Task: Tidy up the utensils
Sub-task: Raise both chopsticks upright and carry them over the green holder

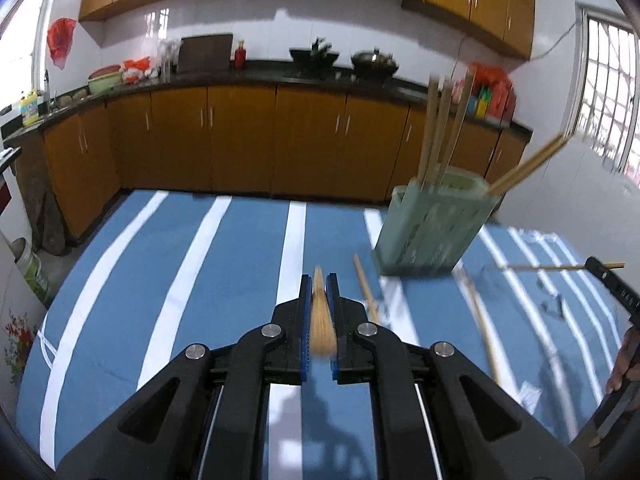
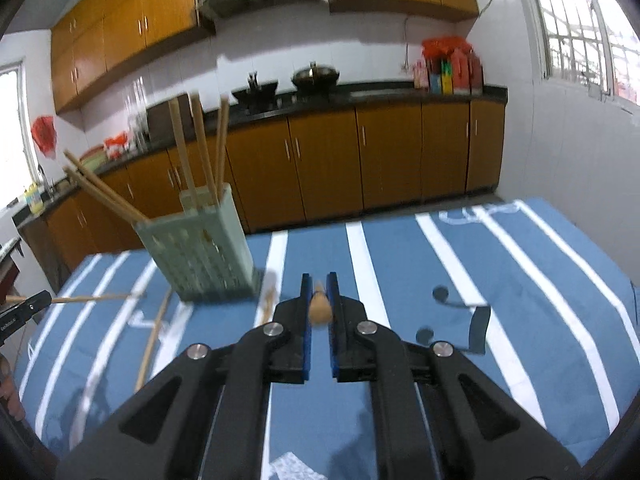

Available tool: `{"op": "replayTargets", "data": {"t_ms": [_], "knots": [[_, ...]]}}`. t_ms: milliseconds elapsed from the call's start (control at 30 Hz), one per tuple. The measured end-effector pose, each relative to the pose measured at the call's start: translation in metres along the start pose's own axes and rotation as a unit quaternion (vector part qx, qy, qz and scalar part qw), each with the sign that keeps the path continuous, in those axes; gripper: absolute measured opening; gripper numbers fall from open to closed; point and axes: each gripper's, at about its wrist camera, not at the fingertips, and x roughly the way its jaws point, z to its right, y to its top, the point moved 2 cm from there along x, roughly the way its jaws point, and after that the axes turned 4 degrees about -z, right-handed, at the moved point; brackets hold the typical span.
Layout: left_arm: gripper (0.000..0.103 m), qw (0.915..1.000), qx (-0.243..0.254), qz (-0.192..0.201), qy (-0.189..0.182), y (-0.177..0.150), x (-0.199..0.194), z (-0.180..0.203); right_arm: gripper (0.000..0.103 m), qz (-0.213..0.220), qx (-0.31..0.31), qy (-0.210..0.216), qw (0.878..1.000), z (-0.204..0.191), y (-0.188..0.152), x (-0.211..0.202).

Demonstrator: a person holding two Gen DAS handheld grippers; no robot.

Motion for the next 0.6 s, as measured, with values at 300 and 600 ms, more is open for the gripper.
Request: {"op": "replayTargets", "data": {"t_ms": [300, 600], "knots": [[0.007, 0.9995, -0.001, 0.029, -0.012, 0.018, -0.017, 0.002, 0.008, 0.018, -0.012, 0.009, 1.0, -0.009, 0.014, -0.011], [0.007, 0.9954, 0.026, 0.064, -0.067, 0.041, -0.053, 0.026, 0.008, 0.046, -0.011, 0.088, 0.995, -0.024, 0.059, -0.051]]}}
